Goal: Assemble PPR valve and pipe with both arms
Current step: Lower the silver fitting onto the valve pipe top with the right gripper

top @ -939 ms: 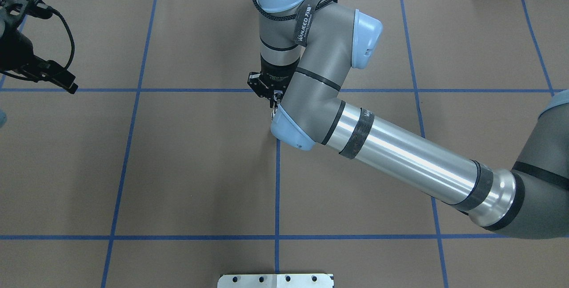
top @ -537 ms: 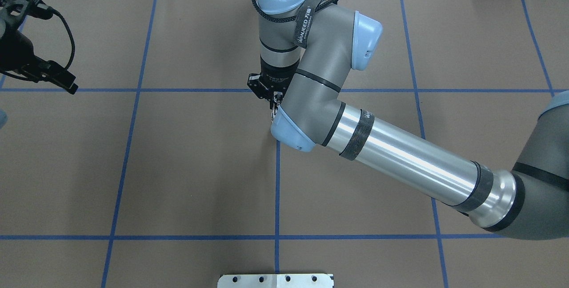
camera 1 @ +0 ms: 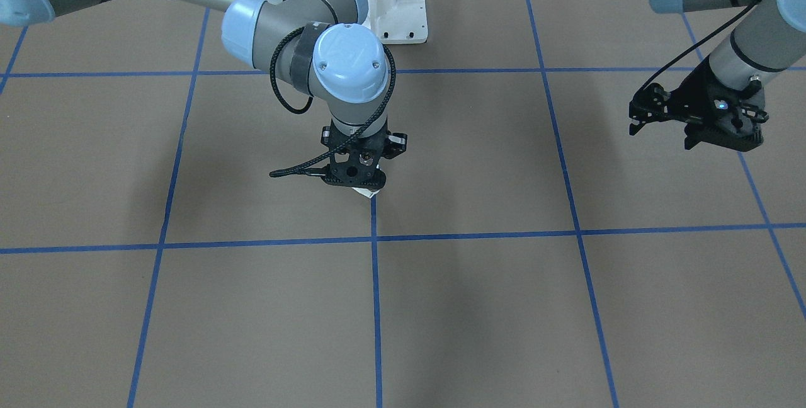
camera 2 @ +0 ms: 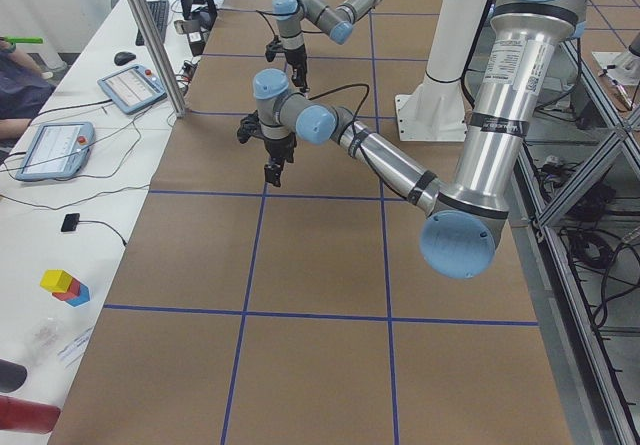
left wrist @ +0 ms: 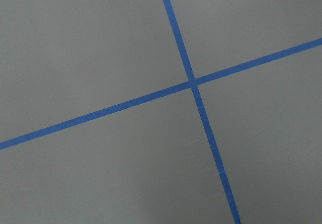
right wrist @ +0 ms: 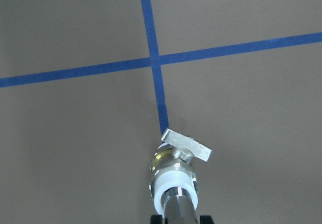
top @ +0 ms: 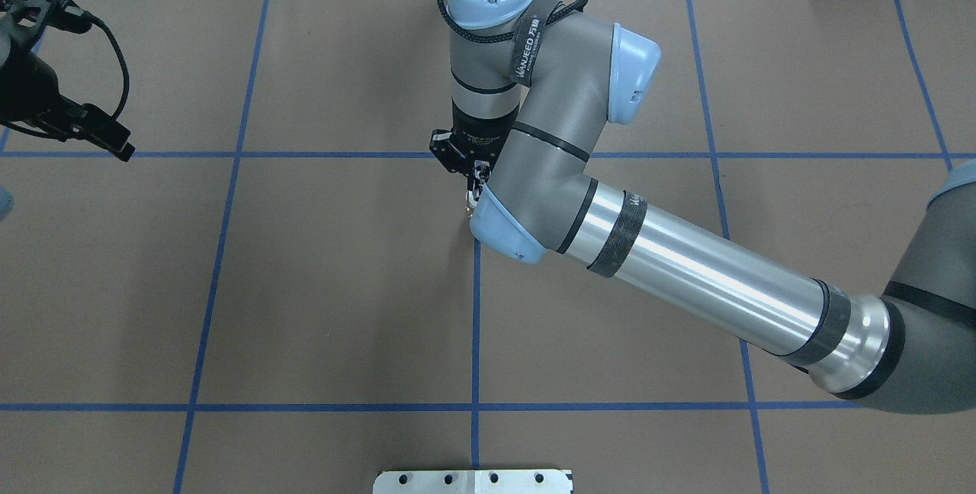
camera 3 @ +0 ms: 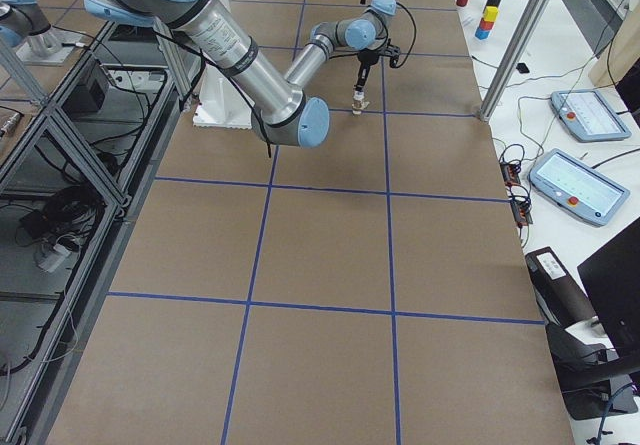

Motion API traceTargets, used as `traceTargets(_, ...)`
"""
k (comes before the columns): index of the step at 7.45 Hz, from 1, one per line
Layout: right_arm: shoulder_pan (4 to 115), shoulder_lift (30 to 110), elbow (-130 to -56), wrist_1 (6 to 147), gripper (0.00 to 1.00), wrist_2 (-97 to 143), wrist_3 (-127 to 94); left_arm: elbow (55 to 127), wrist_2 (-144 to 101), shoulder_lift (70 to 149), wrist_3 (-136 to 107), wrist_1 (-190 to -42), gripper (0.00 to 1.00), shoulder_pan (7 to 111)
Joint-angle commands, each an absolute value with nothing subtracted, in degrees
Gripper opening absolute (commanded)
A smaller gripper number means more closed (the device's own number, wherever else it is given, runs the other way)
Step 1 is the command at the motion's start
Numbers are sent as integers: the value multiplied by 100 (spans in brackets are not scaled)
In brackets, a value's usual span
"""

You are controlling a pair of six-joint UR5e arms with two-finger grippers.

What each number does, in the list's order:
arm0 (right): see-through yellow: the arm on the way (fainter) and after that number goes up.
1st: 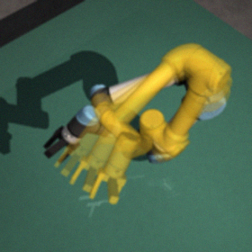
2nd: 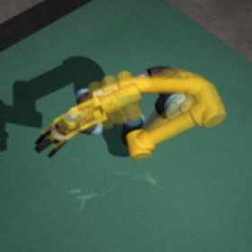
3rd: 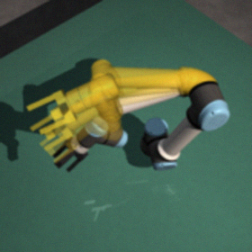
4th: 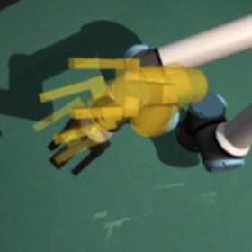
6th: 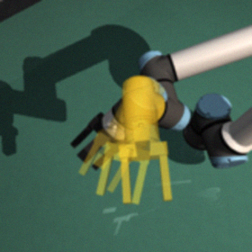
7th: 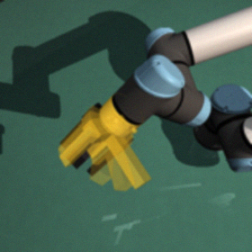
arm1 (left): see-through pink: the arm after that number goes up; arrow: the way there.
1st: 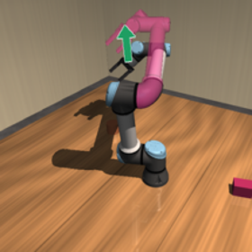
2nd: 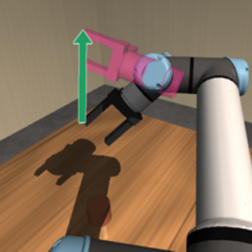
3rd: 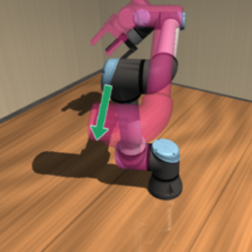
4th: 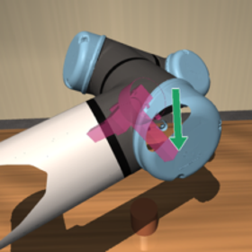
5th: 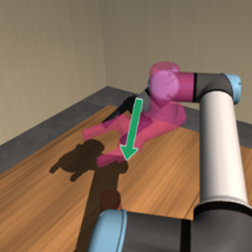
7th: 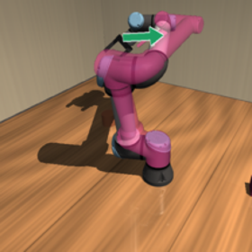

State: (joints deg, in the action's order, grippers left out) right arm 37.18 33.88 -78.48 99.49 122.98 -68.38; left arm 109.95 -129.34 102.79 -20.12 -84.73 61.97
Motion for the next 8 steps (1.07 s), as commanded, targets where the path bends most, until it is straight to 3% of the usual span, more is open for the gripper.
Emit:
traceTargets(1,3718,3384,-7883,9949,0,12305,-6838,10986,-12937,10283,-2013,-8473,100,6196)
traceTargets(8,3612,3428,-7884,9940,0,12296,-6838,10986,-12937,10274,-2013,-8473,100,6196)
